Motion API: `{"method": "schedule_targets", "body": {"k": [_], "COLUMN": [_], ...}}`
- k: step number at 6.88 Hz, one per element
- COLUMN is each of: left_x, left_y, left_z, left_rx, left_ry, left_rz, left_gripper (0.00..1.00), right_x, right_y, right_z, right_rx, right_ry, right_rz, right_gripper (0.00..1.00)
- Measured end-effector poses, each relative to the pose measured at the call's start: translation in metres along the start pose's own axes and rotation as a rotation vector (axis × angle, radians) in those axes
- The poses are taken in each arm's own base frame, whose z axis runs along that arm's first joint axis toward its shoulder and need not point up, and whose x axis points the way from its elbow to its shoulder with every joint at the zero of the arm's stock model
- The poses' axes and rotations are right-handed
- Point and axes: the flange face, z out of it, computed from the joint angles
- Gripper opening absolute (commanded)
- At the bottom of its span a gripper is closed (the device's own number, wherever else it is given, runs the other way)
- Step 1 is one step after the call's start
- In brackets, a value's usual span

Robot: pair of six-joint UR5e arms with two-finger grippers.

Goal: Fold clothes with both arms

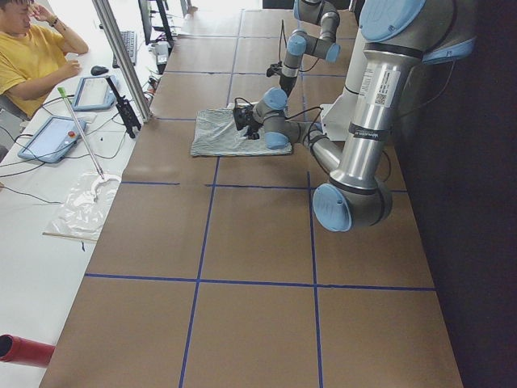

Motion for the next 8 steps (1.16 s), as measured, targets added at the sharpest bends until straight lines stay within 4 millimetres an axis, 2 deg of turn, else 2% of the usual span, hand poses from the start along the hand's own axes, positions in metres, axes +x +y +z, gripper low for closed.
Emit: {"method": "schedule_targets", "body": {"k": [1, 2, 3, 6, 8], "left_x": [-0.021, -0.035, -0.045, -0.057, -0.060], "left_y": [0.040, 0.068, 0.087, 0.110, 0.116], "left_z": [-0.003, 0.000, 0.006, 0.014, 0.017], "left_rx": [-0.016, -0.022, -0.024, -0.034, -0.042], "left_ry": [-0.037, -0.084, -0.128, -0.177, -0.186], "left_rz": [-0.043, -0.069, -0.071, -0.058, -0.052], "left_gripper": [0.54, 0.54, 0.55, 0.54, 0.45], "right_x": [0.002, 0.003, 0.003, 0.004, 0.004], "right_y": [0.001, 0.001, 0.002, 0.002, 0.002], "right_z": [-0.001, -0.001, 0.000, 0.000, 0.000], "right_rx": [-0.001, -0.001, -0.001, -0.003, -0.003], "right_ry": [-0.001, 0.000, 0.000, 0.001, 0.002], "right_rz": [0.002, 0.003, 0.003, 0.003, 0.002], "right_gripper": [0.00, 0.00, 0.00, 0.00, 0.00]}}
